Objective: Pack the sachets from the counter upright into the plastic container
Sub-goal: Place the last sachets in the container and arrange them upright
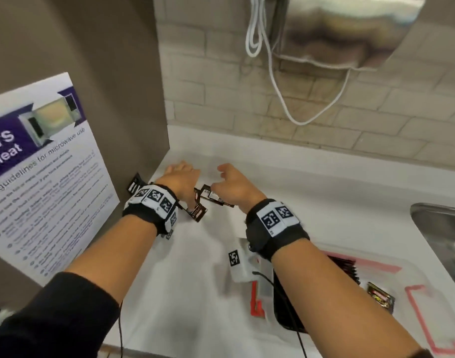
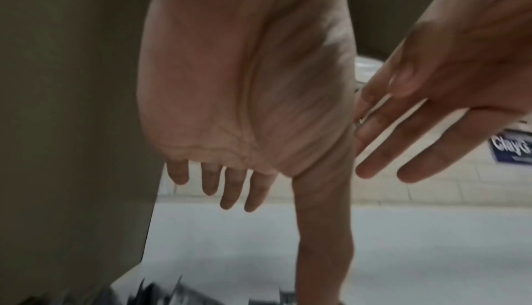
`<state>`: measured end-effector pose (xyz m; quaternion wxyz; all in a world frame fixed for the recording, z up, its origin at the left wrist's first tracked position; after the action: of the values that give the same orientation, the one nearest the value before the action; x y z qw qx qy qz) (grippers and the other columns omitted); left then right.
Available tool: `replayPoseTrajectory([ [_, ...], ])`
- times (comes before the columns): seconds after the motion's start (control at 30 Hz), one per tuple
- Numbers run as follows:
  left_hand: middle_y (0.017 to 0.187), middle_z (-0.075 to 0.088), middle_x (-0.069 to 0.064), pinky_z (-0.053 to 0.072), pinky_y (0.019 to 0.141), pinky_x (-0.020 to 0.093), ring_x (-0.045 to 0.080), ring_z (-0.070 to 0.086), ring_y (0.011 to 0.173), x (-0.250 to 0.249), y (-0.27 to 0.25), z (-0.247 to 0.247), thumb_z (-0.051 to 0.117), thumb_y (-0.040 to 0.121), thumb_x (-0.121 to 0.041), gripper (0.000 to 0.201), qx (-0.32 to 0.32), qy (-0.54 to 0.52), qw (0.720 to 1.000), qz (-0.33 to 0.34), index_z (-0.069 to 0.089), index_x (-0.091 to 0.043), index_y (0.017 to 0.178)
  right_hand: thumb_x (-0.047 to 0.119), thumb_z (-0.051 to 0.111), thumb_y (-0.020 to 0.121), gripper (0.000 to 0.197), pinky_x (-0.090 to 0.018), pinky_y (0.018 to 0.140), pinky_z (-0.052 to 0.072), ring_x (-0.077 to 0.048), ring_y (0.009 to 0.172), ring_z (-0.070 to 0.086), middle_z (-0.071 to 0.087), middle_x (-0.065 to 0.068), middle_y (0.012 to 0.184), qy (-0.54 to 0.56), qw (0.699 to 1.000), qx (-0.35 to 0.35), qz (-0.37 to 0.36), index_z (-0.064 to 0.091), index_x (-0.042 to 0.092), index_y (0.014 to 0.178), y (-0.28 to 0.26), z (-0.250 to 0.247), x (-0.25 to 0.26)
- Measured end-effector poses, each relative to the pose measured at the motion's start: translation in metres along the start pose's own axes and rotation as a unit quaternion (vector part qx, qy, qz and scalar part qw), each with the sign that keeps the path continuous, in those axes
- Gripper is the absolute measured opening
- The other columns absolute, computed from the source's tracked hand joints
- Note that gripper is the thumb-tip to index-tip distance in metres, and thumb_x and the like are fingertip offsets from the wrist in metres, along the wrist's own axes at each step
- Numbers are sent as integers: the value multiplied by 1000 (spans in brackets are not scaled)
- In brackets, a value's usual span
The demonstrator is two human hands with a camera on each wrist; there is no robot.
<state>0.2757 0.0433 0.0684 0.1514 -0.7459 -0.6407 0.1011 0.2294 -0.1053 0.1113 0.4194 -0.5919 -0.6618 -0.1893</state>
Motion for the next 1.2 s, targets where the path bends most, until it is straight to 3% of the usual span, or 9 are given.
replayPoseTrajectory([
  [0.13, 168, -4, 10, -4, 123, 56, 30, -12, 154, -1, 13, 20, 88, 67, -50, 131, 40, 70, 997, 7, 3, -13, 160, 19, 55, 97, 58, -41, 113, 37, -33, 135, 41, 39, -18, 149, -166, 982, 31, 78, 32, 3, 148, 28, 21, -35],
  [0.23, 168, 2, 10, -6, 122, 56, 29, -9, 154, 2, 22, 27, 86, 63, -58, 132, 41, 78, 996, 26, 9, -12, 159, 26, 54, 97, 62, -43, 120, 25, -34, 144, 28, 34, -17, 153, -232, 966, 19, 116, 29, 2, 148, 43, 32, -52],
  [0.33, 166, 17, 9, -7, 122, 56, 28, -1, 154, 8, 34, 29, 82, 65, -63, 118, 40, 43, 998, 39, 25, -12, 155, 28, 59, 95, 72, -44, 122, 21, -35, 150, 14, 23, -15, 160, -199, 971, -8, 130, 23, 5, 152, 60, 42, -56],
  [0.47, 160, 30, 9, -5, 122, 58, 28, 8, 153, 16, 45, 34, 73, 74, -66, 98, 29, 19, 999, 32, 39, -12, 148, 27, 64, 91, 72, -46, 120, 23, -35, 149, 13, 23, -14, 159, -197, 970, -47, 132, 27, 6, 149, 77, 51, -59],
  [0.63, 140, 49, 8, 0, 120, 62, 29, 32, 140, 22, 52, 35, 67, 83, -59, 71, 34, 25, 999, 35, 53, -12, 134, 27, 66, 91, 76, -55, 120, 21, -33, 153, 2, 15, -8, 162, -215, 967, -28, 136, 23, 13, 152, 93, 58, -65],
  [0.73, 130, 56, 9, 2, 120, 63, 31, 36, 136, 24, 56, 33, 67, 86, -54, 55, 37, 22, 998, 36, 62, -11, 121, 25, 60, 95, 60, -59, 117, 23, -32, 149, 14, 28, -8, 156, -241, 962, -9, 129, 33, 13, 147, 103, 62, -65],
  [0.87, 124, 58, 8, 13, 117, 60, 30, 38, 132, 25, 61, 29, 72, 86, -42, 44, 13, 10, 999, 42, 64, -13, 118, 22, 55, 96, 43, -53, 109, 35, -32, 133, 36, 43, -10, 142, -266, 956, -5, 120, 45, 13, 138, 107, 68, -67],
  [1.07, 115, 60, 6, 30, 106, 48, 27, 45, 118, 26, 69, 29, 77, 82, -28, 34, -1, -7, 999, 36, 68, -12, 111, 29, 64, 91, 50, -51, 107, 32, -33, 133, 34, 39, -10, 141, -304, 937, -28, 167, 47, 16, 136, 108, 67, -76],
  [1.2, 110, 67, 7, 47, 98, 45, 28, 61, 104, 24, 71, 25, 77, 82, -22, 32, 20, -48, 998, 39, 68, -10, 111, 28, 67, 88, 51, -50, 109, 35, -32, 122, 50, 43, -11, 134, -283, 943, 5, 177, 47, 14, 132, 106, 60, -79],
])
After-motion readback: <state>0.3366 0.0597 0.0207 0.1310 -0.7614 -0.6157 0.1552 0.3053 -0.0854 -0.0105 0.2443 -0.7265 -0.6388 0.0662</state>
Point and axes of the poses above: each hand's wrist, its own y-axis towards the middle knuckle, its own z-axis out of the palm, x = y × z, the point moved 3 cm from there along y, towards the middle knuckle
